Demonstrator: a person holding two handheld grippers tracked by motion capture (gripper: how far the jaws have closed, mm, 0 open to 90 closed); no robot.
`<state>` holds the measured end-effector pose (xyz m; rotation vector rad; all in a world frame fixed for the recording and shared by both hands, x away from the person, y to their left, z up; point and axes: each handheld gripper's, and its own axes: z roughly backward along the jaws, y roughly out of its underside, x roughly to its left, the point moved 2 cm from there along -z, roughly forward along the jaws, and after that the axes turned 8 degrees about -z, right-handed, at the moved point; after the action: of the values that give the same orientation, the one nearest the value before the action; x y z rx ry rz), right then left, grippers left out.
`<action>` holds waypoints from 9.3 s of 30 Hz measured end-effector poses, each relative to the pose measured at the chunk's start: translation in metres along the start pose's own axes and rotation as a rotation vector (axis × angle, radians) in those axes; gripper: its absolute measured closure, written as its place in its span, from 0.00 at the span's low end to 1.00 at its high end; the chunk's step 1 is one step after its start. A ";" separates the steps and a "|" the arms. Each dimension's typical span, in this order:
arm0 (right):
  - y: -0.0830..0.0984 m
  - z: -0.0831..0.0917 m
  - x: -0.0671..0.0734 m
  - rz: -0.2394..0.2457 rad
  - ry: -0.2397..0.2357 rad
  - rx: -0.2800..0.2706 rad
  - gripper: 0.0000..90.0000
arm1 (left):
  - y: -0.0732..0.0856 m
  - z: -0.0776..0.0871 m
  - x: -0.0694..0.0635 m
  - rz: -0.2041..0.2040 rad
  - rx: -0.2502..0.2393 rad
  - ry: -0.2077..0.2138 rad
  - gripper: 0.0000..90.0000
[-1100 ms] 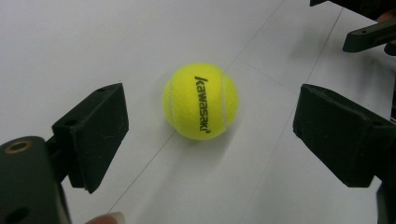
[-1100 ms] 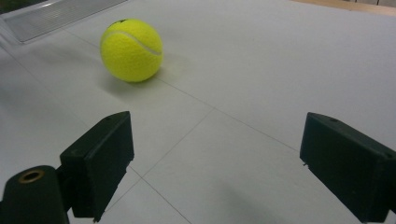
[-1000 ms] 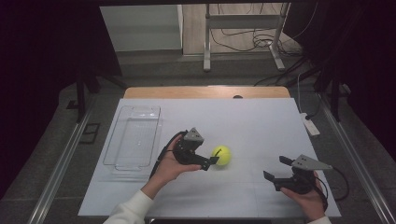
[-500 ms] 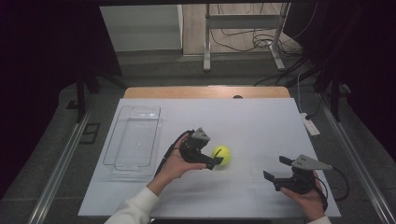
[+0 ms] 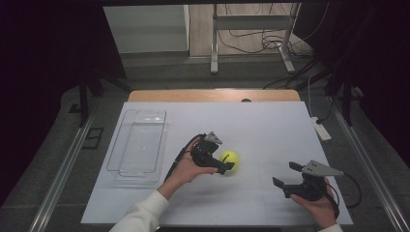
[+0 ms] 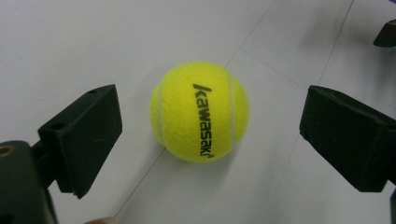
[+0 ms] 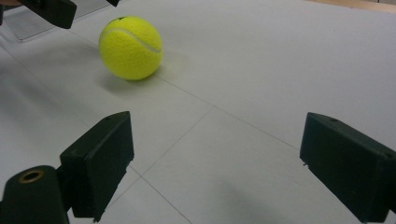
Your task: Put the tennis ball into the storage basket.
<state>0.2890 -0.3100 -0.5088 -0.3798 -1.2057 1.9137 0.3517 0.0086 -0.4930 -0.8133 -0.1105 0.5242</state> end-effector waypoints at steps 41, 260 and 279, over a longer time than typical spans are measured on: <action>0.000 0.001 0.000 0.003 0.005 0.004 0.11 | -0.001 -0.038 0.000 -0.038 0.107 -0.009 0.23; 0.000 -0.002 -0.001 0.009 0.013 0.000 0.11 | 0.026 0.155 0.085 0.179 -0.362 -0.392 0.30; 0.000 -0.002 -0.001 0.011 0.014 0.002 0.11 | 0.041 0.168 0.102 0.245 -0.384 -0.436 0.30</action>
<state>0.2911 -0.3097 -0.5098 -0.3986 -1.1944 1.9185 0.3750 0.1930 -0.4171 -1.0828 -0.5309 0.9260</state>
